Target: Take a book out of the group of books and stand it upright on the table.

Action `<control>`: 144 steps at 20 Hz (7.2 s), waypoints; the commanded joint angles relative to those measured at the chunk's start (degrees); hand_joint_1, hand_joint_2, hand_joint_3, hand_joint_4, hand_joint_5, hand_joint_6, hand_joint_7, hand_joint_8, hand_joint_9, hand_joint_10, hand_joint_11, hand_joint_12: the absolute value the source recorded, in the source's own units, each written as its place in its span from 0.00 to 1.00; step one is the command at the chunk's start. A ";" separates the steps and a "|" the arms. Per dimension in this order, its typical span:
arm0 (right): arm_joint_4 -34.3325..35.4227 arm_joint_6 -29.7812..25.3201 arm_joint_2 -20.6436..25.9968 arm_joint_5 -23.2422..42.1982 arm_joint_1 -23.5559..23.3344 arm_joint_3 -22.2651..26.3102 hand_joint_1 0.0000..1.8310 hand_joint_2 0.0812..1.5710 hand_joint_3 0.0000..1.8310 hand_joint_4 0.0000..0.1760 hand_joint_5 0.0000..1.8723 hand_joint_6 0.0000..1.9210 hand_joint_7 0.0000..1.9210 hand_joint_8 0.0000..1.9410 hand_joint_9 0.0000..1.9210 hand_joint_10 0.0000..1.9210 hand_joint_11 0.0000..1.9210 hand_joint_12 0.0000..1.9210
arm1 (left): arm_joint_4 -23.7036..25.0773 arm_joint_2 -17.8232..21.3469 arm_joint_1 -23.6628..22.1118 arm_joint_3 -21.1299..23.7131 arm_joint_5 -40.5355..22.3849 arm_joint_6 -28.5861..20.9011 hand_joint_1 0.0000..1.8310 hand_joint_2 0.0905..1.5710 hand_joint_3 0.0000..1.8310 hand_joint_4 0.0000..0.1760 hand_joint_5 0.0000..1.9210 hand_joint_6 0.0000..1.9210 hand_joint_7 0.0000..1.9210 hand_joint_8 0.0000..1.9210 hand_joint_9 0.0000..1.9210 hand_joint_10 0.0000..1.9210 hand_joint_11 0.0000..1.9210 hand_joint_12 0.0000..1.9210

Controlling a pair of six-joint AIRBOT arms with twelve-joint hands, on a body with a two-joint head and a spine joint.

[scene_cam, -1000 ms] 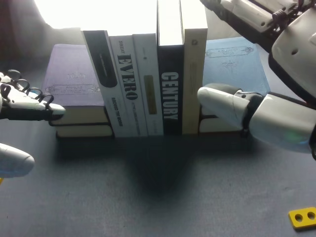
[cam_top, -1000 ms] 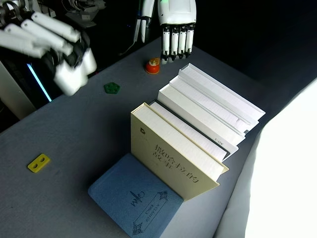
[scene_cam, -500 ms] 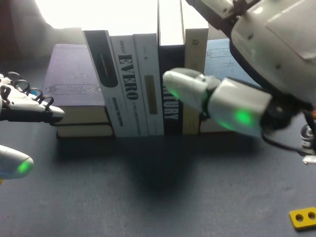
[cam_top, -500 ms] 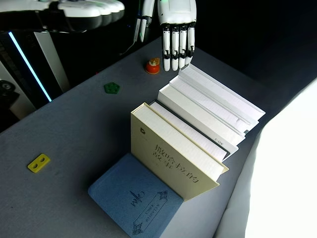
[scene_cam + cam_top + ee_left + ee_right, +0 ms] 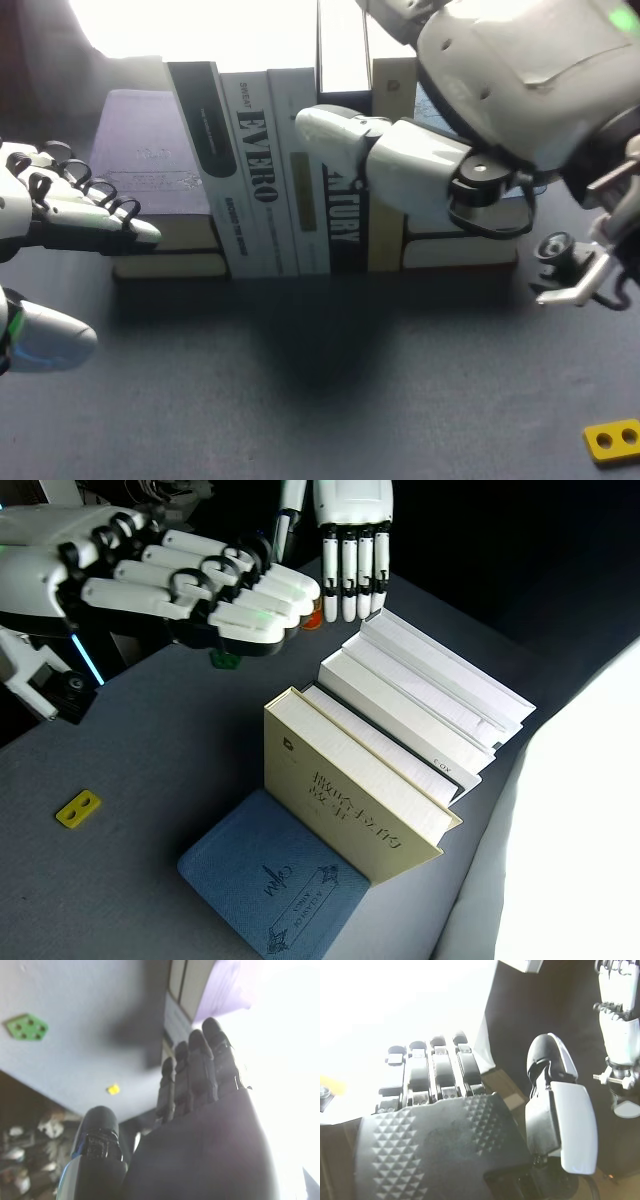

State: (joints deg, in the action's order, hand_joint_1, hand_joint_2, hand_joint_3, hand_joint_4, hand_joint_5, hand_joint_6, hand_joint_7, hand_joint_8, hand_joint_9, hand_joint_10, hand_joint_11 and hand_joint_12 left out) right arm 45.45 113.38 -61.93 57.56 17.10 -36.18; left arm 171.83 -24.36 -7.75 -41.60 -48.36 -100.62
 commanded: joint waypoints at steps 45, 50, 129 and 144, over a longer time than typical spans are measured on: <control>-4.23 -1.99 -3.00 3.68 4.21 -2.57 0.00 0.76 0.00 0.03 0.39 0.01 0.05 0.00 0.00 0.00 0.00 0.00 | 0.75 -0.05 -0.19 -1.48 4.63 -0.04 0.00 0.83 0.00 0.14 0.07 0.00 0.11 0.00 0.10 0.00 0.00 0.33; -2.88 -0.34 -1.44 2.27 4.58 0.64 0.00 0.76 0.00 0.07 0.38 0.01 0.05 0.00 0.00 0.00 0.00 0.00 | 0.75 -0.05 -0.19 -1.47 4.63 -0.04 0.00 0.83 0.00 0.17 0.07 0.00 0.10 0.00 0.10 0.00 0.00 0.34; -4.78 10.44 2.83 -3.30 14.32 9.01 0.00 0.77 0.00 0.00 0.36 0.00 0.09 0.00 0.04 0.00 0.00 0.07 | 0.75 -0.02 0.16 -1.12 4.63 -0.04 0.00 0.85 0.00 0.01 0.06 0.00 0.10 0.00 0.09 0.00 0.00 0.38; -3.87 8.32 12.19 -3.41 9.13 13.46 0.00 0.78 0.00 0.00 0.19 0.00 0.12 0.00 0.08 0.01 0.00 0.24 | 0.75 -0.02 0.17 -1.22 4.63 -0.04 0.00 0.85 0.00 0.09 0.05 0.00 0.11 0.00 0.10 0.00 0.00 0.39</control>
State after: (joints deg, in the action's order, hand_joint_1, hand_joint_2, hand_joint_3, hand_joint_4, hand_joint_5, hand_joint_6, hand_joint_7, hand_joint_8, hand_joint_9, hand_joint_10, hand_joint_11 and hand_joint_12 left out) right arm 45.34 121.91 -49.47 50.24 27.03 -23.09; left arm 172.07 -24.40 -7.03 -42.81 -48.29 -100.60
